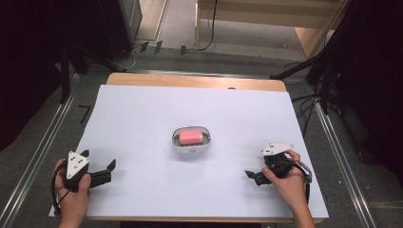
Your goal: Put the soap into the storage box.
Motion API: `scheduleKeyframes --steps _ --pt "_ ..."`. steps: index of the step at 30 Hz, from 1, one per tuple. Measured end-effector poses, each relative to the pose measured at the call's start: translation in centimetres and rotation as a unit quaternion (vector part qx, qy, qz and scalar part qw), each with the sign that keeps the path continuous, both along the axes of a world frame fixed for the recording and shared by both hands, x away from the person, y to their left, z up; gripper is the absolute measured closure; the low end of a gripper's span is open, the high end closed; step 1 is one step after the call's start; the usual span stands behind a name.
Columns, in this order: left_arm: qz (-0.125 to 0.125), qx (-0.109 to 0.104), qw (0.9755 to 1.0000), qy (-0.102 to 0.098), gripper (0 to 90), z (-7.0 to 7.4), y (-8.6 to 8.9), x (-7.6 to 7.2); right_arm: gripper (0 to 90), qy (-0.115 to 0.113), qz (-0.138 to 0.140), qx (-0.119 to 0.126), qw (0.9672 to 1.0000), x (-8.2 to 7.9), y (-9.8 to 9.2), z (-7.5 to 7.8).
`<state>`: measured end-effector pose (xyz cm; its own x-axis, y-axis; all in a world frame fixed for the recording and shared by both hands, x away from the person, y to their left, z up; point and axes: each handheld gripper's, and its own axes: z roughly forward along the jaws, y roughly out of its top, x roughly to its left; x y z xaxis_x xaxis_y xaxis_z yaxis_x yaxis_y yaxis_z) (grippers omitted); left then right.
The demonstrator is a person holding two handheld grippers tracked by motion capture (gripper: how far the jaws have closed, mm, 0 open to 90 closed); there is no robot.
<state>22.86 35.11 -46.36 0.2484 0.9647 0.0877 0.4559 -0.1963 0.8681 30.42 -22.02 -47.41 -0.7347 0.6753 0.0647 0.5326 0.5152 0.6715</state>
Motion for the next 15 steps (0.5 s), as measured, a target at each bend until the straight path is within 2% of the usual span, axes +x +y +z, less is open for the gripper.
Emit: scheduleKeyframes --steps 4,15 --pt "0.000 -0.001 1.0000 0.000 3.7 0.0 0.0 0.0 0.0 -0.014 -0.006 0.020 0.9997 -0.6 -1.1 -0.3" --pt "0.001 -0.001 1.0000 0.000 3.7 0.0 0.0 0.0 0.0 -0.037 -0.043 0.051 0.9971 -2.2 -3.6 -1.1"
